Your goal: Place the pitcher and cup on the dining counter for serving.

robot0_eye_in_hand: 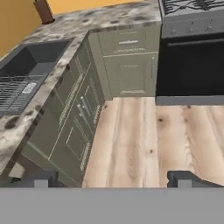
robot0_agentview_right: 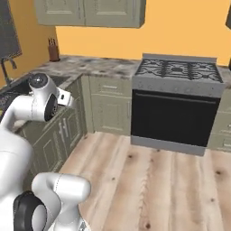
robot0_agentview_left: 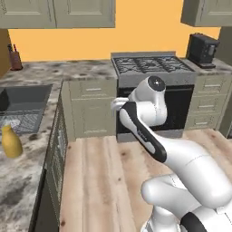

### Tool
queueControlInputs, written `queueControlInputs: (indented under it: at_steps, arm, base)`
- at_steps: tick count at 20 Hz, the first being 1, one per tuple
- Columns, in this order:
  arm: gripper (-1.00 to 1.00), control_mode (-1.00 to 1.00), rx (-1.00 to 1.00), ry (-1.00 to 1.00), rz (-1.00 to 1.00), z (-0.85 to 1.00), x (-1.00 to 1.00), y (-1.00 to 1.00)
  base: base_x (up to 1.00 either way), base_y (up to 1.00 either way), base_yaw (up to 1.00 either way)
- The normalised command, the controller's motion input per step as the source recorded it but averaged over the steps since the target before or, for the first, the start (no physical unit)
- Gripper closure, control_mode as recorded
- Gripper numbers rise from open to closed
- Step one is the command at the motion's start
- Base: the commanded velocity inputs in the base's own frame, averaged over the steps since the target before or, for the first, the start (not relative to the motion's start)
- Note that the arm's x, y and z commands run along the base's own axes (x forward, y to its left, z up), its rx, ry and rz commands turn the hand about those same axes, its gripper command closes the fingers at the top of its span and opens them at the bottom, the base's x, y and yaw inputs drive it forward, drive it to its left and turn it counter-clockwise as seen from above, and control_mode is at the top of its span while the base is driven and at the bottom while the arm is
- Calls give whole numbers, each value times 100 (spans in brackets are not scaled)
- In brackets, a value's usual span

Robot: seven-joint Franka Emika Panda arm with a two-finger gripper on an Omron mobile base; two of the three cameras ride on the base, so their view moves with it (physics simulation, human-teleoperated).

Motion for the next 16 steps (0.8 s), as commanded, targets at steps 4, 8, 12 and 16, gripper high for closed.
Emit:
queueControlInputs:
  at_steps: [4, 8, 12, 16]
  arm:
    - [-100, 100, 0, 0, 0, 0, 0, 0]
    - [-100, 100, 0, 0, 0, 0, 0, 0]
    - [-100, 100, 0, 0, 0, 0, 0, 0]
    - [-100, 100, 0, 0, 0, 0, 0, 0]
  base:
    - [10, -22, 75]
    - [29, -56, 74]
    - [42, -70, 69]
    - [50, -78, 63]
